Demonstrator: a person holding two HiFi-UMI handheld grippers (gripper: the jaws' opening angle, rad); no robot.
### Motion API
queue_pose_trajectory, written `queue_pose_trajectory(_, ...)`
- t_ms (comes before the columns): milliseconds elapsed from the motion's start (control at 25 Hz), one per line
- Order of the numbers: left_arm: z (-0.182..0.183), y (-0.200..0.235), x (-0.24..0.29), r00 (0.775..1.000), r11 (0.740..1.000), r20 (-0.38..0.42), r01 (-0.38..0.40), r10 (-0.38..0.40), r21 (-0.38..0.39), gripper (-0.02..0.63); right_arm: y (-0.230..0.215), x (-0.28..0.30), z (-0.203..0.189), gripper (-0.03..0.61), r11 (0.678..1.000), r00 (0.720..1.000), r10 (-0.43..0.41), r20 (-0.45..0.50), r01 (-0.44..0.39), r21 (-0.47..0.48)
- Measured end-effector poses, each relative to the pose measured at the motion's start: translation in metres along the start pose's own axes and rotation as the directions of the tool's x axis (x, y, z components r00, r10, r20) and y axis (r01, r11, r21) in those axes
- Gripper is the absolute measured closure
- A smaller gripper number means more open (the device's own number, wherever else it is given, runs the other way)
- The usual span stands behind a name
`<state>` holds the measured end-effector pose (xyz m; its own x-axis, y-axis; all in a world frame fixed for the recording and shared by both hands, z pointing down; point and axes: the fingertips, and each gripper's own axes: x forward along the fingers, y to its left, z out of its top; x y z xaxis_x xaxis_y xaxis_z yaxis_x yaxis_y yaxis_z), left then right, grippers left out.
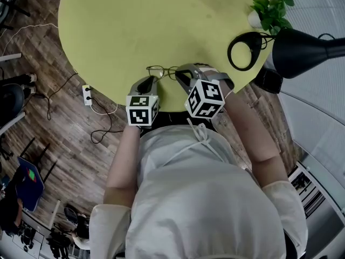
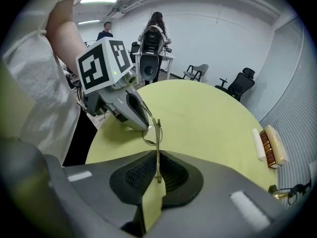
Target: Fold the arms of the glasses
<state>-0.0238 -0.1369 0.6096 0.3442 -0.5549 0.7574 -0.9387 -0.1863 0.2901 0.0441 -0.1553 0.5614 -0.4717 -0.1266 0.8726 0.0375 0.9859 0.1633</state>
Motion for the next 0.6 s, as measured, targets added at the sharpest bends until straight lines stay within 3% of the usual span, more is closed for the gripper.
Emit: queue_pose_trajectory(600, 0.0, 0.001, 0.0, 1.0, 1.0, -0.005, 0.019, -0.019, 0.009, 0.607, -0.006, 0.029, 0.009, 0.557, 0.999, 0.999, 0.024, -0.044, -0.023, 0.023)
